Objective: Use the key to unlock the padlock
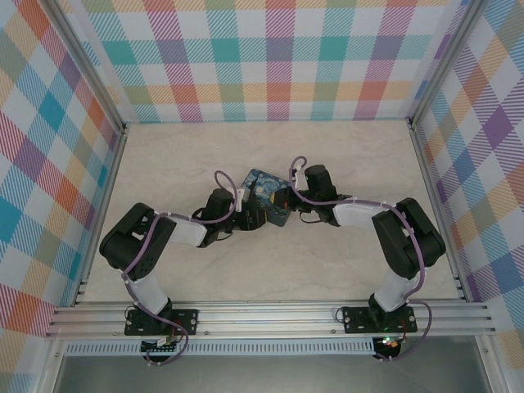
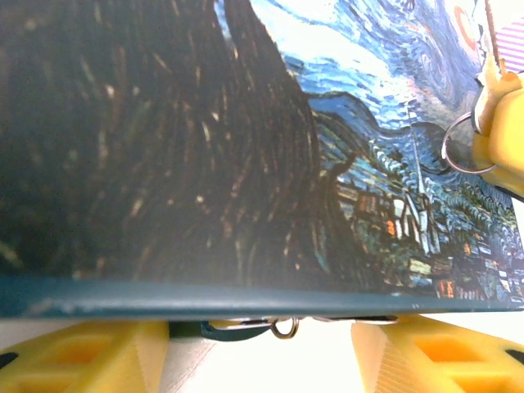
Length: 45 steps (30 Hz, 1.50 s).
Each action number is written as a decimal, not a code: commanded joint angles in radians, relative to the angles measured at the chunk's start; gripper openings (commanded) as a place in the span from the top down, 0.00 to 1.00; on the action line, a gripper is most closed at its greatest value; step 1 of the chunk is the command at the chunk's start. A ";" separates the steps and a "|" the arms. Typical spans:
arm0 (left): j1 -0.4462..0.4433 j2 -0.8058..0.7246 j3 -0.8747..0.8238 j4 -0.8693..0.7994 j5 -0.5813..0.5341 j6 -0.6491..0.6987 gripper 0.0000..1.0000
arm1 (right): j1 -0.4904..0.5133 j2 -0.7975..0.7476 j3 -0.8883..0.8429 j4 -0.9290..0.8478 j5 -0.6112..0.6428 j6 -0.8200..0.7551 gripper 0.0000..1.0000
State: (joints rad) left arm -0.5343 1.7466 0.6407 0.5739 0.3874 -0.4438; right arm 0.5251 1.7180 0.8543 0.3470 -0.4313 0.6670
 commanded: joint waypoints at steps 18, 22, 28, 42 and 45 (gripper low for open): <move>-0.045 0.034 0.067 -0.022 -0.001 -0.031 0.53 | 0.006 0.019 -0.034 -0.019 -0.012 0.030 0.98; -0.057 0.042 0.073 -0.023 -0.023 -0.045 0.55 | 0.006 0.018 -0.036 -0.013 -0.011 0.031 0.98; -0.067 0.047 0.073 -0.018 -0.082 -0.102 0.61 | 0.007 0.017 -0.041 -0.003 -0.013 0.037 0.98; -0.077 0.075 0.066 0.045 -0.155 -0.219 0.64 | 0.007 0.016 -0.041 -0.004 -0.017 0.035 0.98; -0.079 0.086 0.068 0.057 -0.159 -0.235 0.65 | 0.008 0.016 -0.041 -0.005 -0.016 0.034 0.98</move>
State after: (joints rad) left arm -0.6064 1.7992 0.6857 0.5781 0.2825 -0.6449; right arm 0.5251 1.7180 0.8394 0.3809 -0.4313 0.6964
